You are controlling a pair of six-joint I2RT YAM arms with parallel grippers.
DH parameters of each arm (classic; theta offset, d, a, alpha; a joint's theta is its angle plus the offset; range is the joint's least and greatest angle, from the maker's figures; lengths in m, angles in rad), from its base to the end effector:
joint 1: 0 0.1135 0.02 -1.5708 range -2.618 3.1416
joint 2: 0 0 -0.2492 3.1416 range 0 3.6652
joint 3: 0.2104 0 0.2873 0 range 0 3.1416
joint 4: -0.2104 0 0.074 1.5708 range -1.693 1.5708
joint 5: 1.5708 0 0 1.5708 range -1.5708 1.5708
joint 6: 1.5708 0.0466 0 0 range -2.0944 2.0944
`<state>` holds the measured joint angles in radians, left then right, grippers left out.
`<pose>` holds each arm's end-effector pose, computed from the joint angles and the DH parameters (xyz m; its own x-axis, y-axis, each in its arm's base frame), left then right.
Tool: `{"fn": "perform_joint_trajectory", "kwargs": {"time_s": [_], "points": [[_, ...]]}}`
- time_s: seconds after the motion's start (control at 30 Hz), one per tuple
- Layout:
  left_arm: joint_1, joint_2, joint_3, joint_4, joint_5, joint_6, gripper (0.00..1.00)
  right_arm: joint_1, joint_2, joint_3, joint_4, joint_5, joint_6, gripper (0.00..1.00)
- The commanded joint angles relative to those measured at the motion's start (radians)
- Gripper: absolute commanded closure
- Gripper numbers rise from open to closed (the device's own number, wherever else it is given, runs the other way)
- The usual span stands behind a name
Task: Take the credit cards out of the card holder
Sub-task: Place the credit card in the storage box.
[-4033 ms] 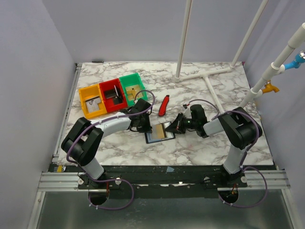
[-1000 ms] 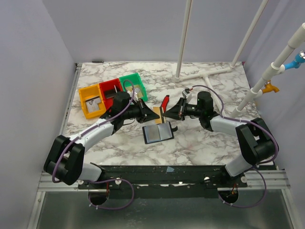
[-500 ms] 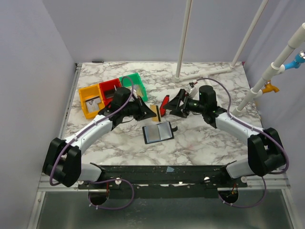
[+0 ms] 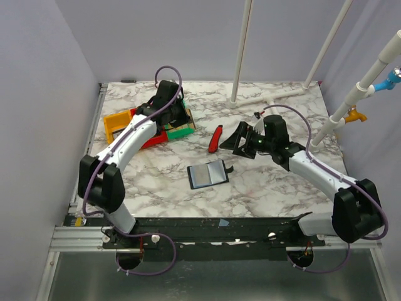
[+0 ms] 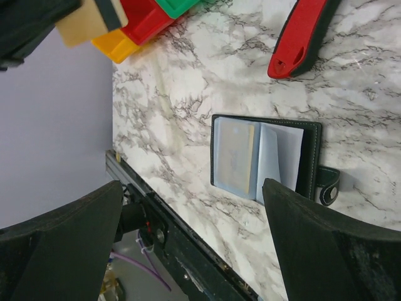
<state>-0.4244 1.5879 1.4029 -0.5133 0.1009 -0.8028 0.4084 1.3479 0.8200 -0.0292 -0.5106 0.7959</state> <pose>0.3659 -0.1705 0.2926 -0.7523 -0.4454 -0.4855 -0.0880 0.7982 -0.5959 0.2986 0.1540 0.2062 -0.8591 0.3075 -0.4092 -0.1621 0.5950 0.7872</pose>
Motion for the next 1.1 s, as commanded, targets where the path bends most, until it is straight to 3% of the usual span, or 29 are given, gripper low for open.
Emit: {"fn": "perform_joint_trajectory", "kwargs": {"time_s": [0.0,0.27,0.53,0.77,1.07], "points": [[0.037,0.119,0.135,-0.130,-0.146,0.060,1.00,-0.005,-0.041,0.033,-0.077,0.055,-0.048,0.04],[0.105,0.324,0.360,-0.204,-0.193,0.087,1.00,-0.005,-0.073,0.034,-0.106,0.057,-0.058,0.04],[0.159,0.529,0.569,-0.261,-0.145,0.114,1.00,-0.005,-0.103,0.032,-0.135,0.061,-0.068,0.04],[0.173,0.642,0.661,-0.283,-0.121,0.119,1.00,-0.006,-0.131,0.022,-0.156,0.067,-0.070,0.04],[0.174,0.696,0.657,-0.252,-0.071,0.103,0.98,-0.006,-0.145,0.021,-0.166,0.072,-0.072,0.04]]}}
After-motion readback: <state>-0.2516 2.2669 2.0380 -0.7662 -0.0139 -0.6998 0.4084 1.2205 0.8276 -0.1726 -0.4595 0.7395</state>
